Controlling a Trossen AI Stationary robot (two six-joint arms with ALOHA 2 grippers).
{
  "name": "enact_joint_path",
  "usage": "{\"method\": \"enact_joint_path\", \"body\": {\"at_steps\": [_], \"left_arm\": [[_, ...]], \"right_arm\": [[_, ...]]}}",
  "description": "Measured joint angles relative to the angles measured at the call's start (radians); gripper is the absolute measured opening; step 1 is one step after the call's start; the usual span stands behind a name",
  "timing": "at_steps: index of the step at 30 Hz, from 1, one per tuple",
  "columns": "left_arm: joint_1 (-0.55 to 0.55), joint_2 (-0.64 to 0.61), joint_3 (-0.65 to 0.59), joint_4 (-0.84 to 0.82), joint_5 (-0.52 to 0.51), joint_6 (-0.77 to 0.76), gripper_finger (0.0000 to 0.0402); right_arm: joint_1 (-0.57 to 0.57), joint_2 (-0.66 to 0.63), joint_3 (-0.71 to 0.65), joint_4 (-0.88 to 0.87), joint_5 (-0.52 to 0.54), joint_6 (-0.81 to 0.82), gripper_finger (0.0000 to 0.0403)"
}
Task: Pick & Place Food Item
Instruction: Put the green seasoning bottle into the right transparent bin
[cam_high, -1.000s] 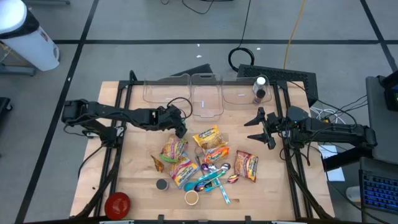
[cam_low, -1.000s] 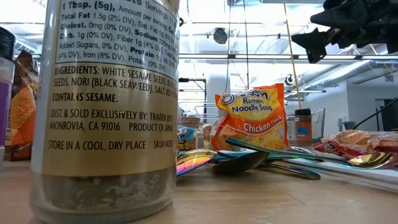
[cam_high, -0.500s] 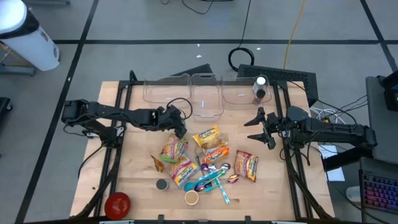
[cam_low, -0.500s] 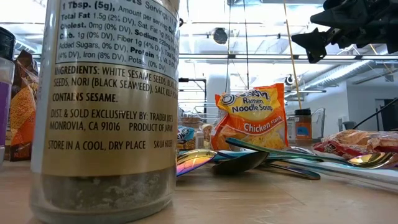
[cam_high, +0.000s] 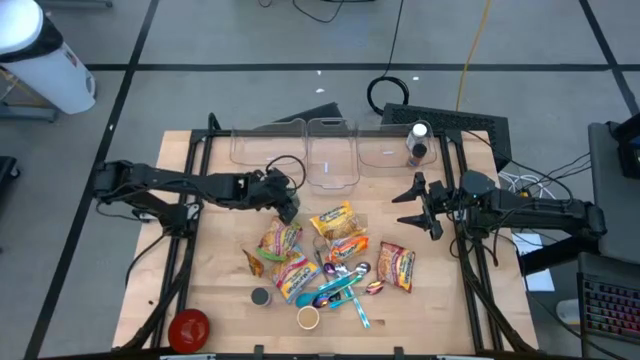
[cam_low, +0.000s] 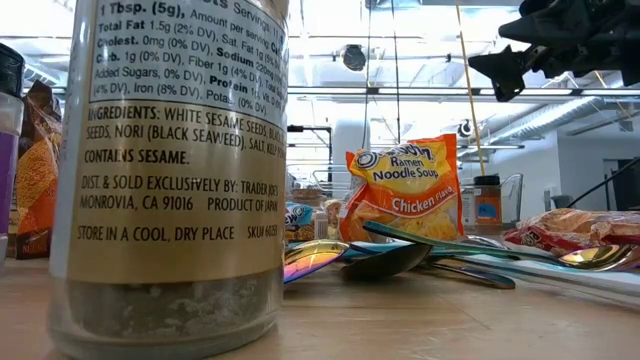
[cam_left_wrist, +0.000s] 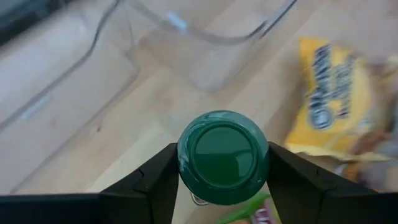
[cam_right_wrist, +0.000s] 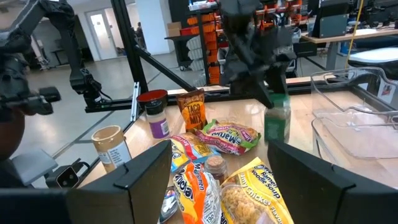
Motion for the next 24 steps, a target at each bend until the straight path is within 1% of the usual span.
{"method": "enact_joint_path", "body": {"at_steps": [5, 8, 11, 13, 16, 19, 21, 24], "left_arm": [[-0.058, -0.031, 0.095, 0.003, -0.006, 0.073, 0.0208], [-0.103, -0.018, 0.173, 0.010, -0.011, 0.130, 0.0208], [-0.147, 0.017, 0.257, 0.016, -0.014, 0.199, 0.0208], [-0.176, 0.043, 0.309, 0.011, -0.014, 0.245, 0.0208], [-0.213, 0.087, 0.374, 0.013, -0.013, 0.314, 0.0208], [-0.243, 0.136, 0.428, 0.015, -0.013, 0.356, 0.0208], [-0.259, 0.167, 0.458, 0.011, -0.011, 0.374, 0.0208], [-0.278, 0.213, 0.504, 0.017, -0.010, 0.396, 0.0208]], "right_arm": [[0.007, 0.071, 0.000, 0.125, 0.005, 0.033, 0.0258], [0.050, 0.151, 0.000, 0.189, 0.064, 0.024, 0.0258], [0.105, 0.256, 0.000, 0.262, 0.154, -0.039, 0.0258], [0.139, 0.328, 0.000, 0.353, 0.187, -0.078, 0.0258], [0.184, 0.434, 0.000, 0.512, 0.187, -0.099, 0.0258], [0.210, 0.531, 0.004, 0.633, 0.193, -0.098, 0.0258], [0.217, 0.582, 0.027, 0.649, 0.215, -0.096, 0.0258], [0.226, 0.660, 0.075, 0.648, 0.211, -0.070, 0.0260]]}}
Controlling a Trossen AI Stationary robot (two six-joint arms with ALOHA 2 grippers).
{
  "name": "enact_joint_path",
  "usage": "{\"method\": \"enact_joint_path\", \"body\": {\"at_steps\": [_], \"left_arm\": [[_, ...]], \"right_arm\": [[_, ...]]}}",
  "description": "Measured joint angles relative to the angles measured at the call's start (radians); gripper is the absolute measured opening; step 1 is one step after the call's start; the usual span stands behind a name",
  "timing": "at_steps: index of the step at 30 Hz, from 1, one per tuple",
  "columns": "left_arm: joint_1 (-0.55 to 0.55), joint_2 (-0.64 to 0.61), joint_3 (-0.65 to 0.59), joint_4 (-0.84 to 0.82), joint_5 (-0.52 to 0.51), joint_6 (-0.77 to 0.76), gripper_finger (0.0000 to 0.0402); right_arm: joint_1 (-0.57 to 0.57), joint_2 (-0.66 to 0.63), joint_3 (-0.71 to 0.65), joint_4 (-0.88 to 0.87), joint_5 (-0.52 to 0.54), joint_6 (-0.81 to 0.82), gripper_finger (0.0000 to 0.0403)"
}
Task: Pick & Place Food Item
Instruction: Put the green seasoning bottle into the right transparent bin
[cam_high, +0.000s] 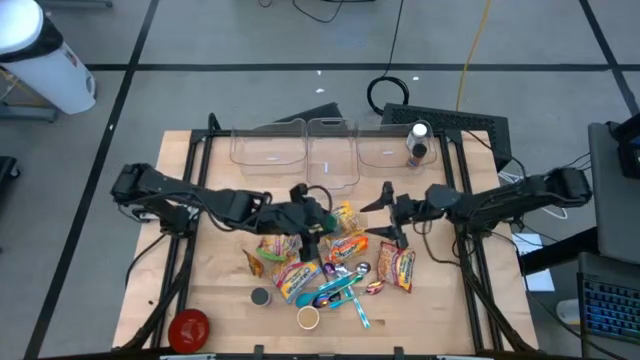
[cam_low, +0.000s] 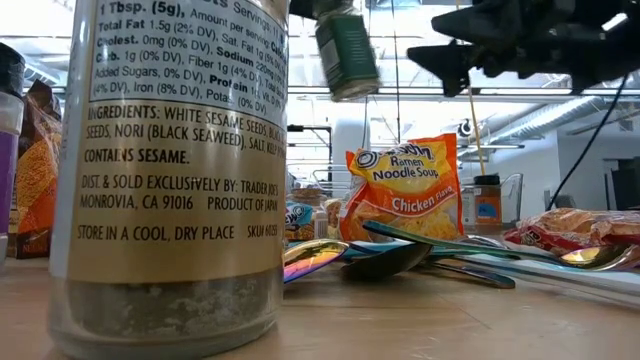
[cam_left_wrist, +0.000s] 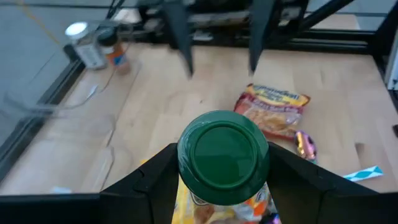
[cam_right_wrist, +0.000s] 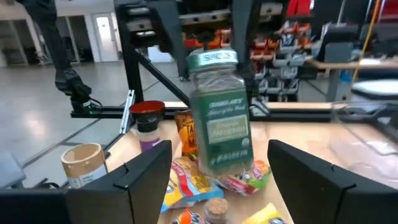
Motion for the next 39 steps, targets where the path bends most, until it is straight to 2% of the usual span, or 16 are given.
{"method": "enact_joint_path", "body": {"at_steps": [6, 11, 16, 21, 25, 28, 32, 34, 39], "left_arm": [[-0.023, 0.055, 0.067, -0.015, 0.006, 0.021, 0.0208], [-0.039, 0.056, 0.078, -0.007, 0.006, 0.043, 0.0208], [-0.042, 0.053, 0.079, 0.002, 0.009, 0.051, 0.0208], [-0.040, 0.053, 0.079, 0.001, 0.009, 0.050, 0.0208], [-0.040, 0.053, 0.079, -0.007, 0.009, 0.050, 0.0208], [-0.040, 0.053, 0.079, -0.005, 0.009, 0.050, 0.0208], [-0.040, 0.053, 0.079, -0.003, 0.019, 0.052, 0.0208], [-0.042, 0.053, 0.079, 0.007, 0.016, 0.060, 0.0224], [-0.039, 0.032, 0.078, 0.043, 0.000, 0.088, 0.0294]], "right_arm": [[0.050, 0.138, 0.094, -0.029, -0.028, -0.008, 0.0300], [0.056, 0.199, 0.145, -0.044, -0.027, -0.027, 0.0343], [0.056, 0.276, 0.191, -0.045, -0.027, -0.029, 0.0353], [0.056, 0.341, 0.229, -0.042, -0.029, -0.058, 0.0335], [0.056, 0.348, 0.238, -0.032, -0.029, -0.065, 0.0306], [0.056, 0.343, 0.238, -0.030, -0.029, -0.070, 0.0265], [0.056, 0.344, 0.237, -0.030, -0.041, -0.090, 0.0190], [0.056, 0.343, 0.237, -0.029, -0.039, -0.094, 0.0189], [0.055, 0.332, 0.236, -0.061, -0.026, -0.110, 0.0189]]}}
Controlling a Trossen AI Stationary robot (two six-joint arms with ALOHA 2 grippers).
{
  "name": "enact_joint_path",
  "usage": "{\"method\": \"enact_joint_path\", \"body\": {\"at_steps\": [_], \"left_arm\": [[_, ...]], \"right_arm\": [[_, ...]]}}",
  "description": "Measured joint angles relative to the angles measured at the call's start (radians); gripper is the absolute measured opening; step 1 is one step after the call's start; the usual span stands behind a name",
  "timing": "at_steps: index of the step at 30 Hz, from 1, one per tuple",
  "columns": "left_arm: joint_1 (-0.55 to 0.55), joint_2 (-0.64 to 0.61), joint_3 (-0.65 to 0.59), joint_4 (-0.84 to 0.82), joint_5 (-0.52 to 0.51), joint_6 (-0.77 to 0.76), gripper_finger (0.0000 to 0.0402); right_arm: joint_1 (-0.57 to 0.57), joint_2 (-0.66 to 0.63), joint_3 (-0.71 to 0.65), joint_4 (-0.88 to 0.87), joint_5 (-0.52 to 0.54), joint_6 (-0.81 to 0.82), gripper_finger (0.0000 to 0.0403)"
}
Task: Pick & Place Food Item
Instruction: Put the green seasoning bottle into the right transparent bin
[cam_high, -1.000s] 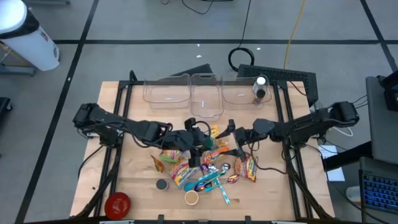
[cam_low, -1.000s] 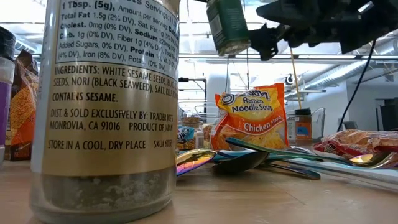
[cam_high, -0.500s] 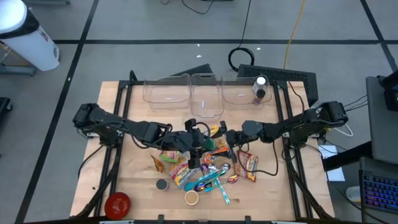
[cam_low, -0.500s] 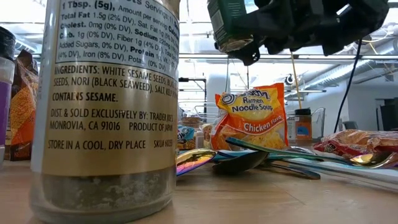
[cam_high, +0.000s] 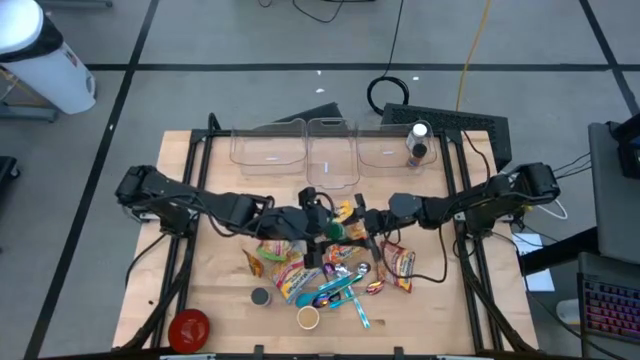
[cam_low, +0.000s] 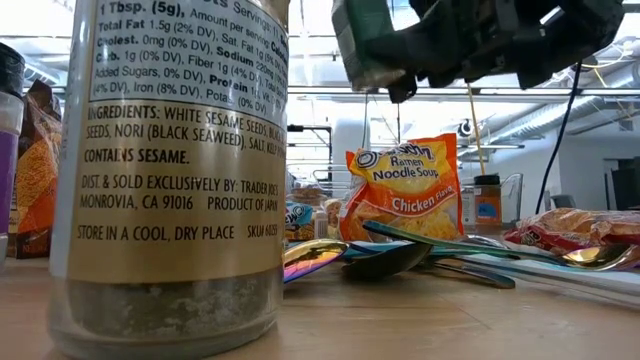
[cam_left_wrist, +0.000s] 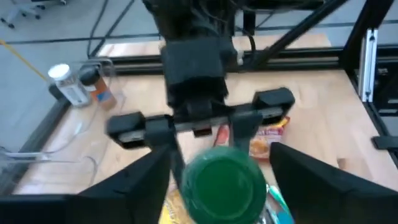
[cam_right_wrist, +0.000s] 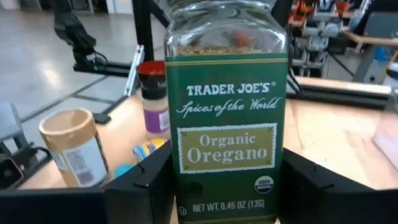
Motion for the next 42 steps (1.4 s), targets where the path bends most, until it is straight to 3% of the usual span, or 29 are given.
{"method": "enact_joint_path", "body": {"at_steps": [4, 8, 14, 18, 22, 26, 29, 33, 42], "left_arm": [[-0.016, -0.046, -0.011, 0.008, -0.019, 0.026, 0.0327], [-0.049, -0.065, -0.073, 0.074, -0.111, 0.070, 0.0339], [-0.061, -0.081, -0.287, 0.394, -0.145, 0.215, 0.0331], [-0.039, -0.135, -0.412, 0.537, -0.139, 0.247, 0.0316], [0.015, -0.232, -0.558, 0.707, -0.010, 0.233, 0.0298], [0.086, -0.292, -0.734, 1.014, 0.173, 0.215, 0.0285], [0.141, -0.276, -0.824, 1.235, 0.211, 0.136, 0.0280], [0.179, -0.180, -0.826, 1.367, 0.217, 0.059, 0.0282], [0.173, 0.041, -0.642, 1.362, 0.244, 0.155, 0.0279]], "right_arm": [[-0.006, -0.063, 0.001, -0.074, -0.002, -0.003, 0.0189], [-0.018, -0.157, 0.000, -0.190, 0.005, -0.004, 0.0189], [-0.018, -0.289, -0.019, -0.319, 0.081, -0.020, 0.0189], [-0.017, -0.363, -0.082, -0.310, 0.127, -0.023, 0.0189], [-0.018, -0.448, -0.127, -0.306, 0.206, -0.023, 0.0189], [-0.016, -0.496, -0.149, -0.282, 0.210, -0.022, 0.0189], [-0.016, -0.489, -0.162, -0.214, 0.210, -0.009, 0.0189], [-0.016, -0.424, -0.173, -0.109, 0.211, -0.005, 0.0189], [-0.016, -0.265, -0.172, 0.092, 0.209, -0.011, 0.0189]]}}
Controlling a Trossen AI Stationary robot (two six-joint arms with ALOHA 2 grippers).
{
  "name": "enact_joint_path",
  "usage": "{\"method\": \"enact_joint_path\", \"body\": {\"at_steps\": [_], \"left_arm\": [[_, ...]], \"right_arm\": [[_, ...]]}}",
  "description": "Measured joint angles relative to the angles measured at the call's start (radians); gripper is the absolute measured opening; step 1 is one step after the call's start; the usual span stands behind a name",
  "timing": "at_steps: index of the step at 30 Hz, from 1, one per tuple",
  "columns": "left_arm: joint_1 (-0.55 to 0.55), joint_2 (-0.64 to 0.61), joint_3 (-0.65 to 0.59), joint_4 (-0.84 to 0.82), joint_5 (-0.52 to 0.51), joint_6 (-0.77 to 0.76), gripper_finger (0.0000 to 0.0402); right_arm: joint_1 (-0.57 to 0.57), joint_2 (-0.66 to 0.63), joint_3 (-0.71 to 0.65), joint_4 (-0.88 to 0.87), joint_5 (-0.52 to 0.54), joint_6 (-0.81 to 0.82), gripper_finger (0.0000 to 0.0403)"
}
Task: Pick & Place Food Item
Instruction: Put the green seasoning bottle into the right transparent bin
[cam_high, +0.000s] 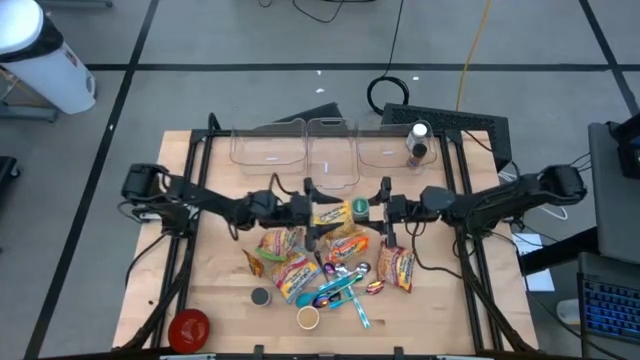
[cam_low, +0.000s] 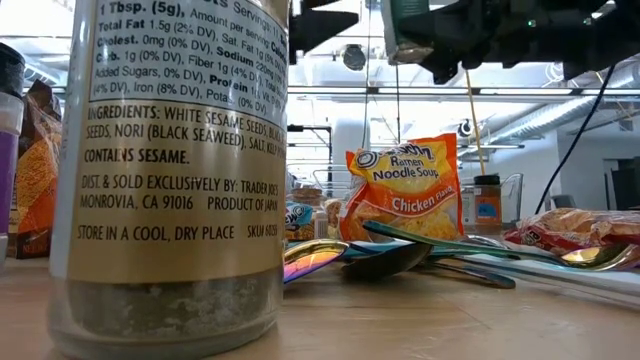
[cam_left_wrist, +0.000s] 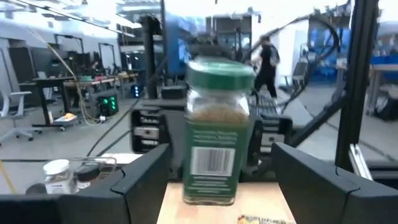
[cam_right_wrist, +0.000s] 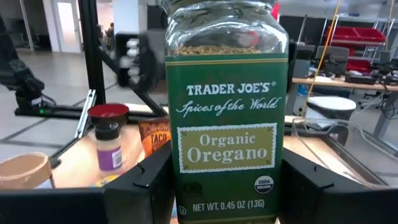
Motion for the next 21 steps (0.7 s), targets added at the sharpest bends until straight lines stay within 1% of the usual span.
{"method": "enact_joint_path", "body": {"at_steps": [5, 9, 13, 21], "left_arm": [[-0.006, 0.100, 0.106, 0.004, 0.000, 0.030, 0.0278], [-0.006, 0.149, 0.166, 0.006, -0.001, 0.029, 0.0278], [-0.006, 0.177, 0.186, 0.004, -0.002, 0.031, 0.0278], [-0.001, 0.177, 0.186, 0.011, -0.003, 0.035, 0.0278]], "right_arm": [[0.001, 0.045, 0.002, 0.041, -0.003, 0.000, 0.0189], [0.010, 0.065, 0.003, 0.071, -0.005, -0.001, 0.0189], [0.024, 0.063, 0.003, 0.103, -0.004, -0.011, 0.0189], [0.037, 0.064, 0.004, 0.110, -0.004, -0.015, 0.0189]]}}
